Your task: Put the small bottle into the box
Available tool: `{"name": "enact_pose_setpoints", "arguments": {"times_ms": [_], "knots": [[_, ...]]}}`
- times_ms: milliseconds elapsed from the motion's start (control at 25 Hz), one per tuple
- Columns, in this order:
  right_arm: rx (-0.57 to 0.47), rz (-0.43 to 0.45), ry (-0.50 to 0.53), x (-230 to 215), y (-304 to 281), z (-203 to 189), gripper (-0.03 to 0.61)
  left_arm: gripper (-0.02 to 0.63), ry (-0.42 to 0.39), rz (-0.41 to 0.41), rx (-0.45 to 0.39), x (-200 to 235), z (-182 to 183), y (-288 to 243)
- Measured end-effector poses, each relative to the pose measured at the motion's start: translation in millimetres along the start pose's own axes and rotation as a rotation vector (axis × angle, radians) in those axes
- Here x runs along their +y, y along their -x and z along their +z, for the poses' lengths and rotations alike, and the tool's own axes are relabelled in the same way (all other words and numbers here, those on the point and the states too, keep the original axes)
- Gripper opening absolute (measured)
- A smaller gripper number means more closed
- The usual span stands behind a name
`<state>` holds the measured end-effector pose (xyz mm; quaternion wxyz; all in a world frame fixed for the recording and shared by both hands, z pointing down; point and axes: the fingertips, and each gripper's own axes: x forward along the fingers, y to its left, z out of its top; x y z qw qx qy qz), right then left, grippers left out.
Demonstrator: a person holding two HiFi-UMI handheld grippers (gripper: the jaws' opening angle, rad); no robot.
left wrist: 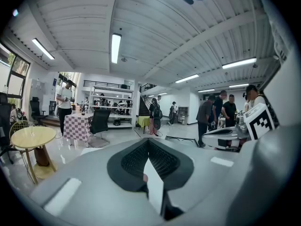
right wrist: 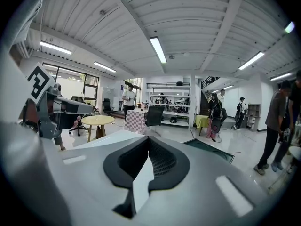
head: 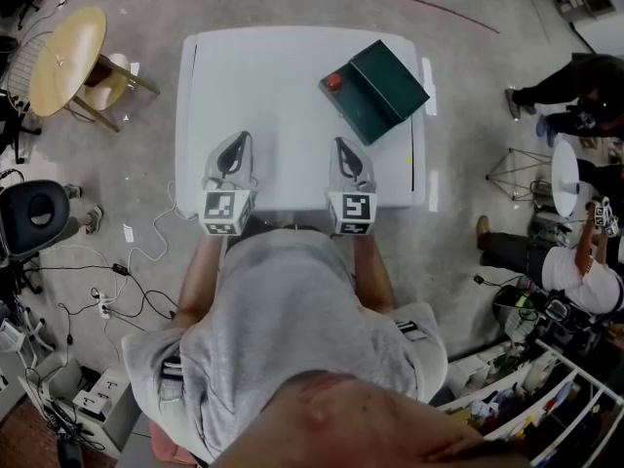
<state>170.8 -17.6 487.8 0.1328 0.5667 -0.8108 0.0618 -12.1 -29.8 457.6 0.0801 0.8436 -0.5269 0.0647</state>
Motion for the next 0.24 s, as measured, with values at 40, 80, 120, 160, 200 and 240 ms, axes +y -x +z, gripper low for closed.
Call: {"name": "enact_pose_setpoints", "arguments": {"times_ms": [40,80,120,160,200,240], "knots": [[-0.001,0.001,-0.001,0.4,0.0,-0.1,0.003,0.012,0.0,0.0,0.001,0.3,-0.5,0.2],[-0.001,0.001,-0.002,0.8,0.0,-0.2,0.003,0.011,0.0,0.0,0.001,0.6,-0.7,0.4],[-0.002,0.001,-0.003,1.1,0.0,-0.2,0.003,0.012,0.0,0.0,0.0,0.7,-1.0,0.6],[-0.002,0.001,-0.004,1.2,0.2,-0.3,0.003,0.012,0.0,-0.001,0.001,0.6,-1.4,0.9],[-0.002,0.001,-0.004,1.1,0.4,-0.4,0.003,0.012,0.0,-0.001,0.001,0.4,-1.8,1.2],[-0.002,0.001,-0.005,1.0,0.7,-0.6,0.003,0.012,0.001,-0.002,0.001,0.2,-2.3,1.5]]}}
